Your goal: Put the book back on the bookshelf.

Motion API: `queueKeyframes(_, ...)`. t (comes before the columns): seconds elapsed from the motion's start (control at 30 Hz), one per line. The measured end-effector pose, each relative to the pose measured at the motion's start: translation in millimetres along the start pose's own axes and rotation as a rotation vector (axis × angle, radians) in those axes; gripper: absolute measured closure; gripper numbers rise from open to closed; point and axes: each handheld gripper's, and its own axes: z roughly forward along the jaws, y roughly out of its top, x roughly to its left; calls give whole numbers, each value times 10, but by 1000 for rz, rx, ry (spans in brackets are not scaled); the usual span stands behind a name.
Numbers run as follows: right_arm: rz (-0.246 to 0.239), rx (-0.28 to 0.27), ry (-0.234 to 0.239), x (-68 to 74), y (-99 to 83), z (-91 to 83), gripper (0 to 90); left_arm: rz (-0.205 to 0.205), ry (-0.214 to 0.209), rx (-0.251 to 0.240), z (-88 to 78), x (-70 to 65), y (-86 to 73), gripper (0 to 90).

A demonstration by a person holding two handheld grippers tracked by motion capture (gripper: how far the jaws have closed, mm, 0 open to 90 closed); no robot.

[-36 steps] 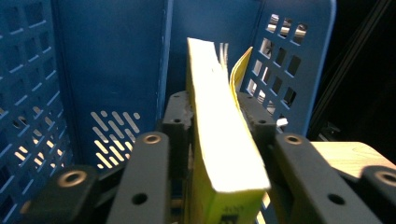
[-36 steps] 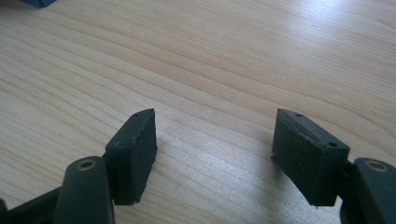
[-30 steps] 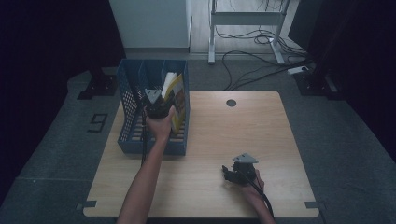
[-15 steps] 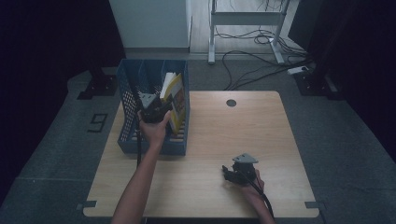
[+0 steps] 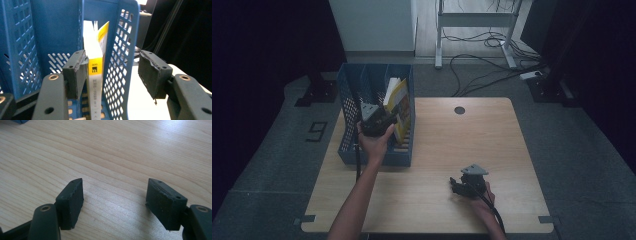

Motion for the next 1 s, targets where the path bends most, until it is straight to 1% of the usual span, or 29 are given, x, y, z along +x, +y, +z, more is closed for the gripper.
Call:
queueKeyframes(0.1, 1, 0, 0, 0, 1, 0, 295, 5, -22, 0, -84, -25, -24, 400)
queueKeyframes(0.2, 2, 1, 0, 1, 1, -1, 295, -11, -46, 2, -158, -43, -61, 400)
queueKeyframes(0.27, 2, 1, 0, 1, 0, 0, 294, -7, -53, -5, -218, -57, -88, 400)
queueKeyframes(0.37, 3, 1, -1, 2, 1, 0, 294, 1, -81, 13, -302, -76, -133, 395)
queueKeyframes(0.47, 2, 3, 0, 1, 1, -1, 294, 3, -85, 27, -345, -77, -163, 404)
queueKeyframes(0.53, 2, 3, 0, 1, 1, -1, 294, -3, -88, 43, -378, -70, -189, 421)
queueKeyframes(0.57, 0, 2, 0, -1, 1, -1, 293, -14, -96, 52, -401, -60, -209, 420)
queueKeyframes(0.63, 3, 3, 0, 1, 1, -2, 294, -23, -105, 65, -426, -55, -234, 413)
queueKeyframes(0.77, 5, 4, 1, 2, 1, -2, 292, 2, -105, 82, -484, -69, -314, 401)
queueKeyframes(0.87, 4, 1, -1, 1, 1, 0, 292, 31, -104, 72, -544, -98, -400, 398)
queueKeyframes(0.93, 5, 2, -1, 2, 1, -1, 291, 39, -110, 59, -593, -118, -451, 398)
queueKeyframes(1.0, 4, 3, 0, 1, 1, -1, 291, 39, -135, 82, -630, -134, -510, 386)
